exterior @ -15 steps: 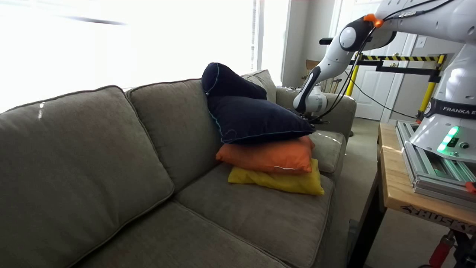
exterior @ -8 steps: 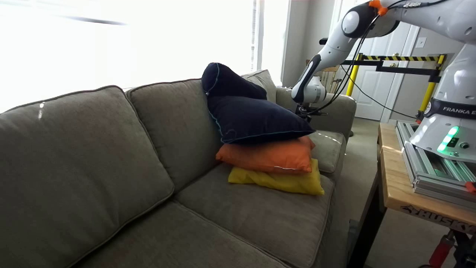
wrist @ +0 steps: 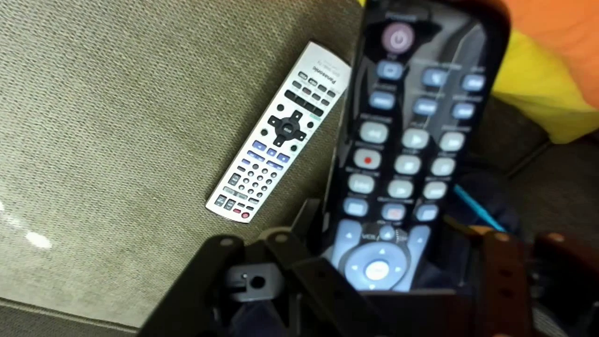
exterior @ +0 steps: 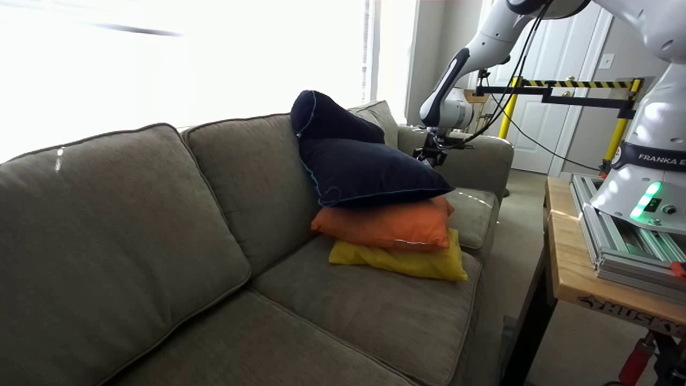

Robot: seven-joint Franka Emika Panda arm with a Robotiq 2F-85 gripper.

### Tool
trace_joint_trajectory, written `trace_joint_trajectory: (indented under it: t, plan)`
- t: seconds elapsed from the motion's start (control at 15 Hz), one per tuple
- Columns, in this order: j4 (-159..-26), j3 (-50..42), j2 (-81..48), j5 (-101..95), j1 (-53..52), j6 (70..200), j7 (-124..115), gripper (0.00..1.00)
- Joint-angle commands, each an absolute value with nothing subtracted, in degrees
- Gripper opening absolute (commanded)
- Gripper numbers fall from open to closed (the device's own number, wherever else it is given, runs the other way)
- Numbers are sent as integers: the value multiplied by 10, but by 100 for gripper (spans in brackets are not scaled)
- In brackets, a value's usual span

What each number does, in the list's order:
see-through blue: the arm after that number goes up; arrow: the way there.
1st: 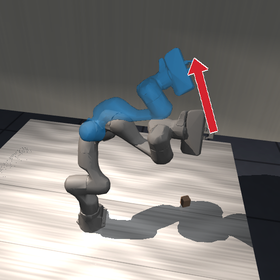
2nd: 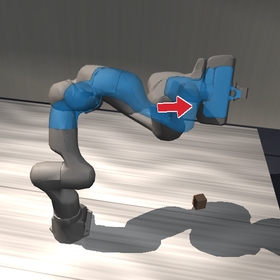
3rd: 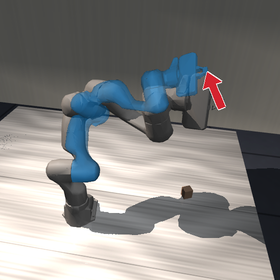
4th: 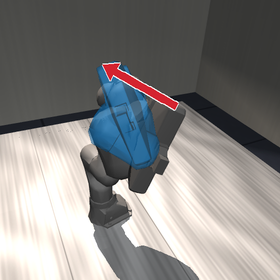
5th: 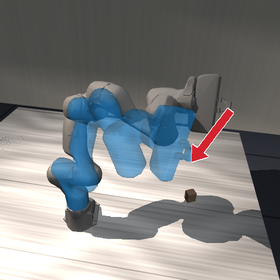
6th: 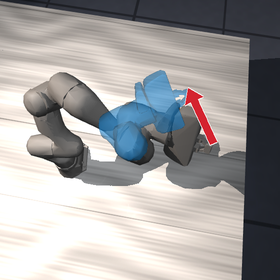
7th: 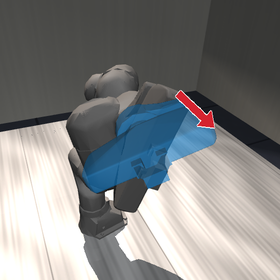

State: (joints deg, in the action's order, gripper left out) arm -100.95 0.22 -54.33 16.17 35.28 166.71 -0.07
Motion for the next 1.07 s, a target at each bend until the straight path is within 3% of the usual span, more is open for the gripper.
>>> trace_joint_trajectory:
  t: [0.0, 0.47, 1.0]
  plan:
    - [-1115, 14, -442, 163, 356, 1669, 27, 26]
    - [-1244, 39, -270, 166, 365, 1620, 103, 26]
    - [-1262, 82, -153, 271, 326, 1494, 244, 26]
